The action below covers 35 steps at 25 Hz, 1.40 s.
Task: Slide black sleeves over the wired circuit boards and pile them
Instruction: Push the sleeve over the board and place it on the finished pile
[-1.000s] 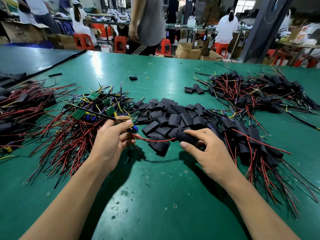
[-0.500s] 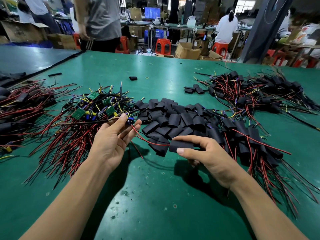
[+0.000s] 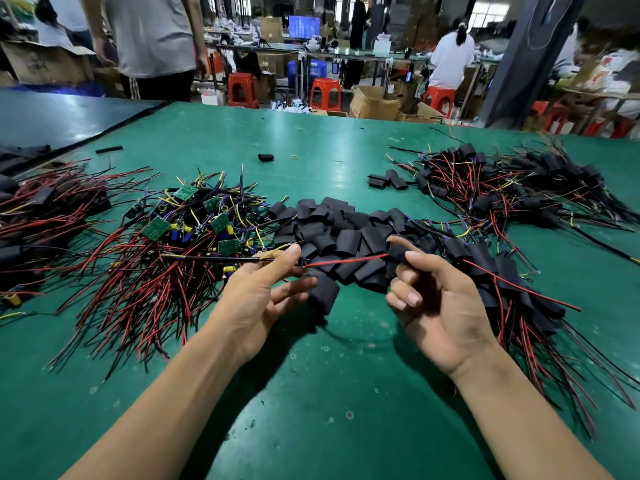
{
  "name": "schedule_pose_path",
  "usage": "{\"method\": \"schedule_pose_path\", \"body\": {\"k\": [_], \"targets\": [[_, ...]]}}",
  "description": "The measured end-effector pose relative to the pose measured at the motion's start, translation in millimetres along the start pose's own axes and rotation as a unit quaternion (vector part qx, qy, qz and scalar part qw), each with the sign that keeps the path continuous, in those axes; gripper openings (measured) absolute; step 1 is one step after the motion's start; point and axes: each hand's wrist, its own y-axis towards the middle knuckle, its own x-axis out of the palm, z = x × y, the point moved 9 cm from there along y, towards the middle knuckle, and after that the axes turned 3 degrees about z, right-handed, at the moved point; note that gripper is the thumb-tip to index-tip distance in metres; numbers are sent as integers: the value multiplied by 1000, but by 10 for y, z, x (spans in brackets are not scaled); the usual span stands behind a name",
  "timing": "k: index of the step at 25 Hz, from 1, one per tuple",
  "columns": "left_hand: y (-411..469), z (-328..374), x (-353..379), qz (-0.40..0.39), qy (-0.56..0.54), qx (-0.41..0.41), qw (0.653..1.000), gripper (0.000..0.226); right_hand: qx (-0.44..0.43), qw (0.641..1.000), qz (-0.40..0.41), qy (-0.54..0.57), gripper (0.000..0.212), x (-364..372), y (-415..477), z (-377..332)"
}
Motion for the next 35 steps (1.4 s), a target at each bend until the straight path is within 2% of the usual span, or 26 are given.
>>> {"method": "schedule_pose_path", "body": {"k": [3,5,8,14,20,25,27,29,31,35], "targets": [[-16,-23,78,-44,-31,-14,998,28,1,999,49,18,18,-65,-6,-22],[-16,-16,84,-42,-44,-13,998,30,12,998,52,17,17,-51,-19,7],[-9,21,39,-9,-44,8,999,32,28,998,39,36,12,2,-36,55],[-70,147,-117,79,68,99,990,26,23,998,42,36,12,10,-78,47],[-105,169,-140,102,104,148,978,31,-24,995,31,-92,24,83,-108,135],[-128,98,-33,79,126,145,978,34,-110,979,28,-172,37,142,-154,195],[-131,62,55,44,138,123,982,36,-156,954,39,-254,39,131,-188,122],[-155,-11,180,-20,85,83,993,39,-165,942,42,-290,37,129,-213,105],[-196,-64,307,-77,16,41,996,37,-148,951,29,-269,35,159,-192,145],[-194,-104,346,-104,-34,-8,994,29,-81,986,43,-141,29,127,-72,239]]}}
